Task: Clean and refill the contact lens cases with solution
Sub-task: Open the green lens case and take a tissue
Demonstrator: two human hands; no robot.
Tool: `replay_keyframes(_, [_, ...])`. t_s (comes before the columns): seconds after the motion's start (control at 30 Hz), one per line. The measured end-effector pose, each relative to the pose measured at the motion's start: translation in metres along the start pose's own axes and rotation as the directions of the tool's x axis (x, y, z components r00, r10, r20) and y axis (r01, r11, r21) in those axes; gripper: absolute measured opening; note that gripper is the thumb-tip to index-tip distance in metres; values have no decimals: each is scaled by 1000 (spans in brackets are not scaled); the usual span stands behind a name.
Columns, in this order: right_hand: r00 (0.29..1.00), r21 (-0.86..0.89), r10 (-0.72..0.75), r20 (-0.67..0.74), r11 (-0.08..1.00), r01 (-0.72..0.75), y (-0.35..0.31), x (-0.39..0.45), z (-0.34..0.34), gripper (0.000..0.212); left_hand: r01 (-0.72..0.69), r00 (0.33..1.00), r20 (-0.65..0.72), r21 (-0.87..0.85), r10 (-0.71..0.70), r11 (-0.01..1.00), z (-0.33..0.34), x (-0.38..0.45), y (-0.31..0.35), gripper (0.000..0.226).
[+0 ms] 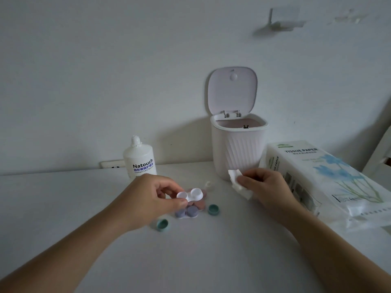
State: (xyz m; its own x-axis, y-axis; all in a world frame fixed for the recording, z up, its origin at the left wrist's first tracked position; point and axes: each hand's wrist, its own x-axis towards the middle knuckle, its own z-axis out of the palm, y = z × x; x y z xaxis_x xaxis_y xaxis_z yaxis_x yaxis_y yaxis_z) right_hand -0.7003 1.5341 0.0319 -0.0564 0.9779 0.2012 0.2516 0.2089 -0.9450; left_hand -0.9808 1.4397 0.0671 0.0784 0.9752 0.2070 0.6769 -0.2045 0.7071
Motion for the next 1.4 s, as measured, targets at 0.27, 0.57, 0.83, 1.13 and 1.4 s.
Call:
replay_keyframes(0.27, [1000,163,15,7,986,-16,2,4,-1,12,87,982,-161,-81,-100,993,-12,44,43,11])
replay_keyframes(0.57, [997,333,51,49,941,-64,5,8,-2,13,52,960,-274,-34,-59,998,-19,131,81,20])
replay_keyframes(0.83, [996,361,48,72,930,-71,6,8,-1,13,-28,970,-230,206,76,978,-12,181,106,23])
replay_keyframes(1.13, [995,353,46,92,932,-76,5,8,-1,15,-436,868,197,742,457,509,-18,198,118,18])
replay_keyframes(1.4, [994,318,57,98,944,-85,4,8,-1,20,-530,773,346,812,532,242,-19,198,124,24])
